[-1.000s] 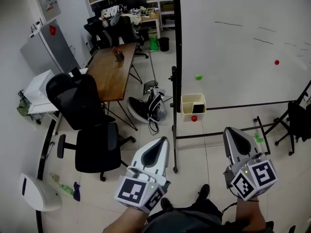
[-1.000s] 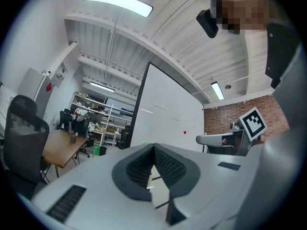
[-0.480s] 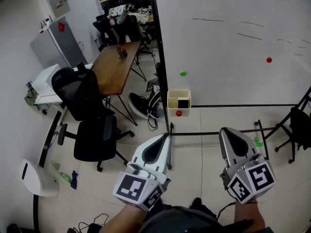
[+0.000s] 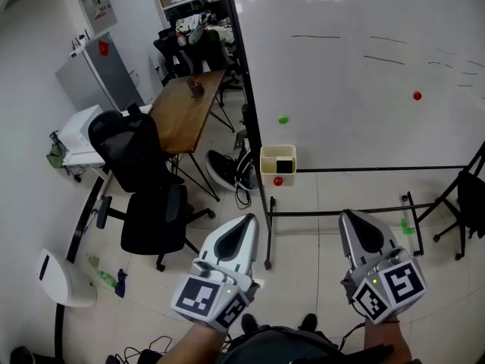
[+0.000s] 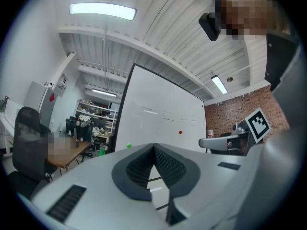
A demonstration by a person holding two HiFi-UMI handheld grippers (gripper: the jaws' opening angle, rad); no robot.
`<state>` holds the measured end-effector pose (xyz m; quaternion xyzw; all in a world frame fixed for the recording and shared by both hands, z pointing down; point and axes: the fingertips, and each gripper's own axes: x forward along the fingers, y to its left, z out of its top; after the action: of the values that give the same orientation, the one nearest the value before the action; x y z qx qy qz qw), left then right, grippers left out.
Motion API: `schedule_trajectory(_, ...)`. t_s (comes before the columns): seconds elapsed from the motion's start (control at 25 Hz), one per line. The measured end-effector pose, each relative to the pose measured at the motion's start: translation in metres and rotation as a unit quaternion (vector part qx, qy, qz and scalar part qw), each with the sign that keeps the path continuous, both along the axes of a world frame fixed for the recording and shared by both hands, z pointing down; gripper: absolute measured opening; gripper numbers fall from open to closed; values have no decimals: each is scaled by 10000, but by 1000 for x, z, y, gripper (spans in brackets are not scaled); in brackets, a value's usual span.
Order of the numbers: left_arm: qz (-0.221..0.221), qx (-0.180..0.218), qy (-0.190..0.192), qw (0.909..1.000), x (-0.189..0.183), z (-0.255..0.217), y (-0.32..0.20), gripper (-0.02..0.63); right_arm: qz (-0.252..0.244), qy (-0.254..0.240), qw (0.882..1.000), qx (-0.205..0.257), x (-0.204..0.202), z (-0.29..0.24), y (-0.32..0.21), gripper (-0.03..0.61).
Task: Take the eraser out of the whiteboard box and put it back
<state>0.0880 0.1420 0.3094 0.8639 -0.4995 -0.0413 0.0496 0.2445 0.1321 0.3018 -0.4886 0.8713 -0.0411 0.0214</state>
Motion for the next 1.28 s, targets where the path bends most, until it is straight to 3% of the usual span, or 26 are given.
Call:
schedule_trajectory(0.52,147,171,13,9997,-38,-14,8,28,175,-29,9998,76,-33,-15,7,25)
schedule_trajectory(1.28,187,121,76,9997,-31,-10,16,28,271,118,9995,124,-23,-19,17,25)
